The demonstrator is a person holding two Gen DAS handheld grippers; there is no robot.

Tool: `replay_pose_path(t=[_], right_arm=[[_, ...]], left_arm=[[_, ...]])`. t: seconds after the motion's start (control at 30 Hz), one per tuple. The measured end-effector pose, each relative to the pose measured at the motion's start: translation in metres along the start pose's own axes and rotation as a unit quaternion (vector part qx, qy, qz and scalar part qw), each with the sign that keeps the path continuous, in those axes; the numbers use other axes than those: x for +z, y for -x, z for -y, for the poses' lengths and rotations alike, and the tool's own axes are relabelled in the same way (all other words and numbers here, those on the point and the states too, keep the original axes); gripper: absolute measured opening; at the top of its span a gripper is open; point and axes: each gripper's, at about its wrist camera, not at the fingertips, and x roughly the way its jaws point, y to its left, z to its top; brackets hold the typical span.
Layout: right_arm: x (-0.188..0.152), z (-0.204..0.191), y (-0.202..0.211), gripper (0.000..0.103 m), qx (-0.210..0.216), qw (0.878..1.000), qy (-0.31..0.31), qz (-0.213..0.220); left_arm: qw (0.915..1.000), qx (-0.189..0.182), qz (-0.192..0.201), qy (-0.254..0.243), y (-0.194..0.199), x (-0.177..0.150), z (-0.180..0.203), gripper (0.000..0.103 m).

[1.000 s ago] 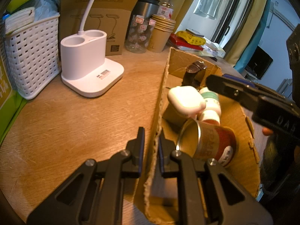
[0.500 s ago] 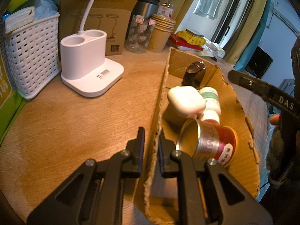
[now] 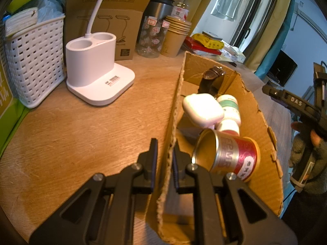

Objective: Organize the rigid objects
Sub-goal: 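Move the right tool to the black flashlight and close on it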

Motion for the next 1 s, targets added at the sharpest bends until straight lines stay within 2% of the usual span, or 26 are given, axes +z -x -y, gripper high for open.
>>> replay_pose_path(t=[0.23,0.43,1.0], right_arm=[[-0.005,0.017,-0.017,0.057,-0.029,0.999,-0.027,-0.008],[-0.01,0.028,-0.036,0.057,-0.036,0.997,-0.048,-0.039],[-0.003,0.028,-0.08,0.057,-0.043,0.995,-0.019,-0.088]], left_arm=[[1.0,0.0,0.0,0.0,0.0,0.0,0.0,0.014],[1.0,0.0,0.0,0.0,0.0,0.0,0.0,0.014],[1.0,0.0,0.0,0.0,0.0,0.0,0.0,0.014]])
